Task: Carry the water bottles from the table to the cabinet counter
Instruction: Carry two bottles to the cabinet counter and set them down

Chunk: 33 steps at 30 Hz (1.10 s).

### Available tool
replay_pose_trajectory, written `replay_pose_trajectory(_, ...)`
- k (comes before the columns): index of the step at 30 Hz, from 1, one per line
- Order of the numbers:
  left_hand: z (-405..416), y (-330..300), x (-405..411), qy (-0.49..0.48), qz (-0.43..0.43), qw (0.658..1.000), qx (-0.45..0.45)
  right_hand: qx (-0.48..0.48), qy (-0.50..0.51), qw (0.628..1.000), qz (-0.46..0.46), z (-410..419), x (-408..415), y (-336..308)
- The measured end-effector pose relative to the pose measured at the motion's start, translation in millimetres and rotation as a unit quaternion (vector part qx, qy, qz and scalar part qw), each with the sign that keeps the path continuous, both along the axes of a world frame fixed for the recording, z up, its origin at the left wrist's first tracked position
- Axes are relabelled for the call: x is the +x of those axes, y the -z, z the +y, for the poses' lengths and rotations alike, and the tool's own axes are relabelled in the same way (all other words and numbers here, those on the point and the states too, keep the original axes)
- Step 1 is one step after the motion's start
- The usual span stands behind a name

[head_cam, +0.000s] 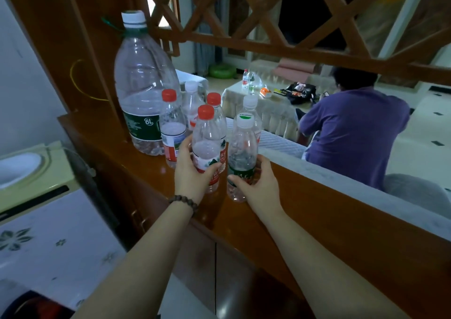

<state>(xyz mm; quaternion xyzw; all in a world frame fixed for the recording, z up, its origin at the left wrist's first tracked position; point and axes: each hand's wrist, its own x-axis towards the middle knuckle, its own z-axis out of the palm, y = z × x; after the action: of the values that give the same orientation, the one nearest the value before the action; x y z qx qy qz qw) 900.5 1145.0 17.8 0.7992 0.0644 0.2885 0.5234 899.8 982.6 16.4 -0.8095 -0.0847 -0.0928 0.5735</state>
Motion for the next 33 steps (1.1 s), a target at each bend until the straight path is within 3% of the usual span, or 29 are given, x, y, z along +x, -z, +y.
replay_pose_trajectory(14,3,-1,-7,-0.012,0.067,0.997,0.024,-0.033,-0.031,0.999,0.017,-11,6,10)
replay_pose_trajectory(21,-7,-1,-34,-0.062,0.084,0.991,0.084,-0.148,-0.006,0.989,0.0,-36,-19,9)
replay_pose_trajectory(28,-9,22,-93,-0.156,0.139,0.956,0.203,-0.227,-0.079,0.969,-0.062,-53,-70,13)
replay_pose_trajectory(33,-6,35,-156,-0.252,0.199,0.92,0.225,-0.247,-0.166,0.95,-0.096,-28,-105,20)
